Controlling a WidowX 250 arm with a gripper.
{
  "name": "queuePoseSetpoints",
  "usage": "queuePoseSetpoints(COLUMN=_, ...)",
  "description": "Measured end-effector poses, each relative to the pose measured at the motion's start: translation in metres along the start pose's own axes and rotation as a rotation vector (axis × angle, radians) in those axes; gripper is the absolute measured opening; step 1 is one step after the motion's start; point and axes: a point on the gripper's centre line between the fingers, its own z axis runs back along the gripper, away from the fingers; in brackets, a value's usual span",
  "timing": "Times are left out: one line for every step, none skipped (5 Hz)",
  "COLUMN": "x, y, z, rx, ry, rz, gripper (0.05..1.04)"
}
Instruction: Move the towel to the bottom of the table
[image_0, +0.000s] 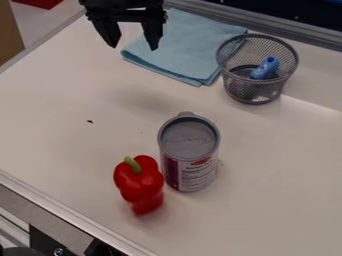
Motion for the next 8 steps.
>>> queuePoseSetpoints(x=-0.006, y=0.000, z=-0.009, rx=-0.002, ry=0.034, rz=0.010, gripper=1.000)
queuePoseSetpoints(x=0.005, y=0.003, z=-0.021, rx=0.015, ry=0.053, rz=0.034, gripper=1.000)
queuePoseSetpoints(x=0.023, y=-0.002, z=-0.026, rx=-0.013, ry=0.080, rz=0.056, gripper=1.000)
queuePoseSetpoints(x=0.052, y=-0.008, z=-0.030, rx=0.020, ry=0.006, rz=0.098, gripper=1.000)
queuePoseSetpoints(x=0.074, y=-0.014, z=-0.044, rx=0.039, ry=-0.054, rz=0.104, gripper=0.972)
queuePoseSetpoints(x=0.083, y=-0.023, z=-0.057, rx=0.048, ry=-0.102, rz=0.082, gripper=0.712)
queuePoseSetpoints(x=0.089, y=-0.029, z=-0.072, rx=0.050, ry=-0.111, rz=0.034, gripper=0.417)
queuePoseSetpoints(x=0.083, y=-0.027, z=-0.088, rx=0.071, ry=-0.065, rz=-0.019, gripper=0.188)
